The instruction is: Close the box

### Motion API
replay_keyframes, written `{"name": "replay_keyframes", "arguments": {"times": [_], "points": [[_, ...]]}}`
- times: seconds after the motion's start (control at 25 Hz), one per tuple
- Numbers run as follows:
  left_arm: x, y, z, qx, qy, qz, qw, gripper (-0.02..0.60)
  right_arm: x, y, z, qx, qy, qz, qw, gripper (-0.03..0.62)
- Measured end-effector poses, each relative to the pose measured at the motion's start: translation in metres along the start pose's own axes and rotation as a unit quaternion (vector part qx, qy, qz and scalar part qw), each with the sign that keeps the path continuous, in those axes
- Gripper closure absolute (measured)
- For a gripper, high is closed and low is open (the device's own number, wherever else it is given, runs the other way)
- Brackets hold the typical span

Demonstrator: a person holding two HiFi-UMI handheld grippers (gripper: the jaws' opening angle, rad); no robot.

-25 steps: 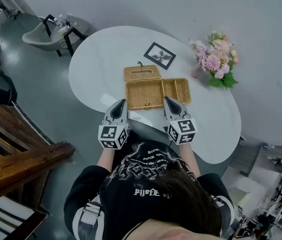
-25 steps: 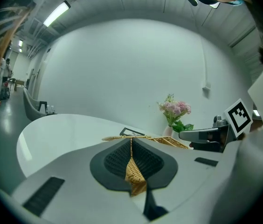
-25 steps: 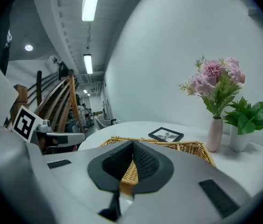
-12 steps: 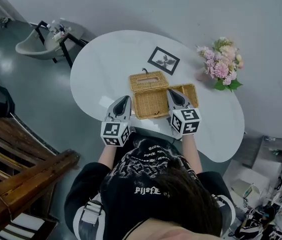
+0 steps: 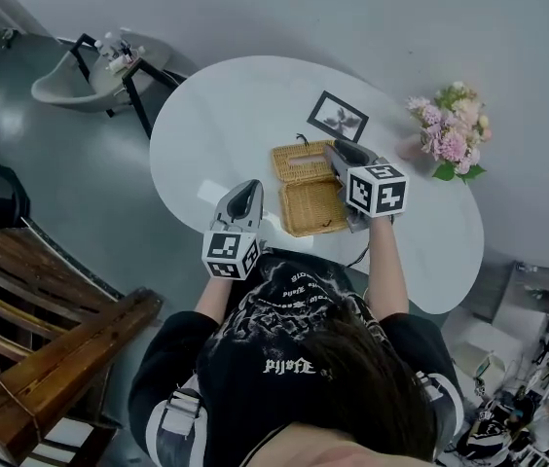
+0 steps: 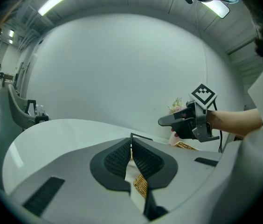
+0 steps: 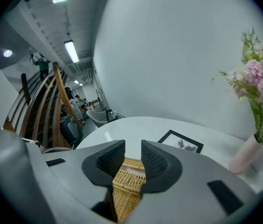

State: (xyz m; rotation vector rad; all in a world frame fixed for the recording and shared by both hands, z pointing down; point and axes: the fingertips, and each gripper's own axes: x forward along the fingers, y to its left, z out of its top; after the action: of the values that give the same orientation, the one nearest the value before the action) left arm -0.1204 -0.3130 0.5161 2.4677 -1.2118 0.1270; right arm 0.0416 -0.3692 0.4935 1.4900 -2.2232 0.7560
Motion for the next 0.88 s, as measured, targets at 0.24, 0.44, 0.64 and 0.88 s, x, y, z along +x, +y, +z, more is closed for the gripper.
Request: {"name": "replay_keyframes", "arguments": {"times": [0.24,0.44,0.64,0.88], "points": [[0.001,0.013,0.005,-0.014,-0.001,0.015,0.9998,0.554,0.049,-0.009,0.007,-0.013,0.087,0.031,0.996,0.456],[-0.001,0.022,0.009,-0.022,0.003,0.040,0.9989,0.554,0.082,-0.009,0.002,-0.030,0.161,0.059,0.985,0.437],[-0.008,0.027,0.012,-0.025,0.004,0.063,0.9977,0.554,0.105,-0.007,-0.007,-0.046,0.213,0.074,0.973,0.437],[-0.014,0.023,0.001,-0.028,0.016,0.079,0.9964,0.554,0.129,-0.014,-0.029,-0.056,0.277,0.076,0.956,0.436]]}}
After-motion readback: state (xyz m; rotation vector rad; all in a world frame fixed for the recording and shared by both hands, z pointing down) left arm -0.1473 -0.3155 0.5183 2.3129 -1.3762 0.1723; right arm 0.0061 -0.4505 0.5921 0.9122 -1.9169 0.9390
